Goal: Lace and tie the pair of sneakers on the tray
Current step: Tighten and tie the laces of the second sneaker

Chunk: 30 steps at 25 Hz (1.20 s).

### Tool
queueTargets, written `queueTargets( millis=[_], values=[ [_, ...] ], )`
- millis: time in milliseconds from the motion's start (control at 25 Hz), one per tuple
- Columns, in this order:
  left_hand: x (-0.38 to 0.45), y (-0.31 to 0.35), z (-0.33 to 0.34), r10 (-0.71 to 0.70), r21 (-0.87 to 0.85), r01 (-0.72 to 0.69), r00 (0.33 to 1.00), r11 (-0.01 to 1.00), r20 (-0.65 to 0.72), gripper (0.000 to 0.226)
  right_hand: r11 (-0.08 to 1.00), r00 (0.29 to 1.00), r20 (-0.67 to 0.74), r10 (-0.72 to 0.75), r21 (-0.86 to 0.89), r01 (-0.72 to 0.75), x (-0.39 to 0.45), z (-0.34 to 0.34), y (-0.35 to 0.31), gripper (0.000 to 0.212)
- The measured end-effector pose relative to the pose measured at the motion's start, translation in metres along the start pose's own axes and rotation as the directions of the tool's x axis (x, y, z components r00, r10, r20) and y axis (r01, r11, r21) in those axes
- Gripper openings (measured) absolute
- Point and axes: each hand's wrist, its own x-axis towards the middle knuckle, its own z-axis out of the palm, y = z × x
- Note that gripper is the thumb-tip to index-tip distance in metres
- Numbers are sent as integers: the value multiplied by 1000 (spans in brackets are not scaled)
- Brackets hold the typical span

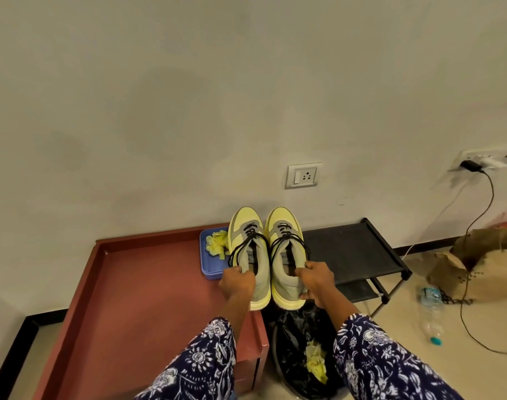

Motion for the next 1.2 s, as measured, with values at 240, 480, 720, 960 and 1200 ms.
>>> queueTargets(
  millis=[240, 480, 720, 960, 1200],
  values=[
    [0, 1, 33, -8, 18, 7, 999, 1000, 45, 41, 999, 999, -29, 44, 33, -43, 30, -19, 12, 49],
    [5, -5, 66, -21, 34, 18, 996, 999, 85, 43, 994, 994, -59, 95, 55, -92, 60, -31, 24, 54],
    [18, -19, 88, -14, 69, 9, 997, 998, 76, 43, 993, 992, -61, 110, 40, -108, 81, -32, 33, 53],
    [33, -31, 105, -53, 70, 48, 996, 996, 70, 35, 996, 994, -63, 90, -13, -91, 102, -28, 45, 45],
    [40, -35, 121, -51, 119, 42, 996, 992, 73, 23, 993, 991, -72, 117, 0, -117, 123, -27, 54, 50]
  ],
)
